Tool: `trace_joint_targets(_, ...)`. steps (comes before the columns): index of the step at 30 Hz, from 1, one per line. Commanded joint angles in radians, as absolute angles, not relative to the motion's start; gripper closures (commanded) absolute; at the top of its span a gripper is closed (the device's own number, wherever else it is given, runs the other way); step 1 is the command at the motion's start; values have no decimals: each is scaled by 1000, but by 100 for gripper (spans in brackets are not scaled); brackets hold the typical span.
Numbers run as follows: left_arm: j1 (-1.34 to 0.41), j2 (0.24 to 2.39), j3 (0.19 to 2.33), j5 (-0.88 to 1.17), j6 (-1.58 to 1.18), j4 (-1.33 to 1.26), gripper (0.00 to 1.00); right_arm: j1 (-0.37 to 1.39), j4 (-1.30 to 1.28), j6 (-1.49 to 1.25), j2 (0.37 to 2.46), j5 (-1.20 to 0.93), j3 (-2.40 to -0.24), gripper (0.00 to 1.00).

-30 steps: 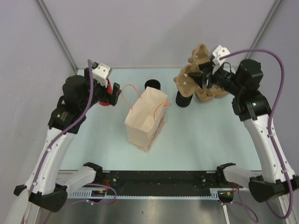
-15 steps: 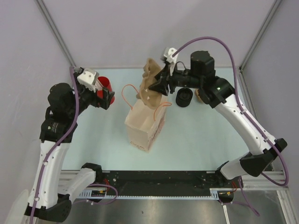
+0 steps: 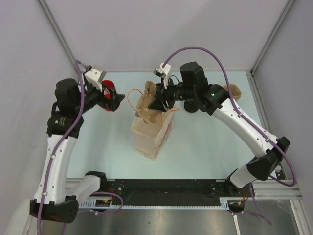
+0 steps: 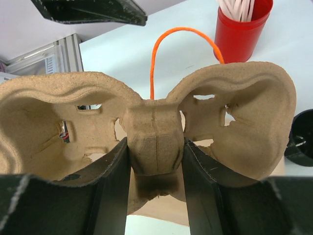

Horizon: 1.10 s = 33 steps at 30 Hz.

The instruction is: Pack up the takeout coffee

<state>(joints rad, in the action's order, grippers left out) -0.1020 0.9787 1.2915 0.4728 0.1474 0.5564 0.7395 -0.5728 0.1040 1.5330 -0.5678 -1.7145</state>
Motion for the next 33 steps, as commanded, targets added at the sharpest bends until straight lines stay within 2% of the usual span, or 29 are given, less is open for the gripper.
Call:
trace_joint_targets(1, -97, 1026, 1373, 635, 81, 480, 1, 752, -552, 35, 1535, -514, -1689, 95)
trace_joint_targets(10, -109, 1083, 1374, 733, 20, 414, 1, 755, -557, 25, 1534, -477, -1634, 95)
trace_joint_targets(22, -170, 1095, 1355, 756, 63, 456, 1, 764, -583, 84, 1539, -364, -1621, 95)
trace_joint_targets(26, -178, 1101, 1348, 746, 78, 468, 7, 767, -592, 106, 1537, -345, -1617, 95)
trace_joint_targets(30, -187, 1108, 1351, 736, 94, 476, 9, 772, -595, 120, 1536, -336, -1612, 96)
trace_joint_targets(33, -190, 1118, 1361, 733, 97, 477, 4, 778, -598, 127, 1536, -339, -1614, 96)
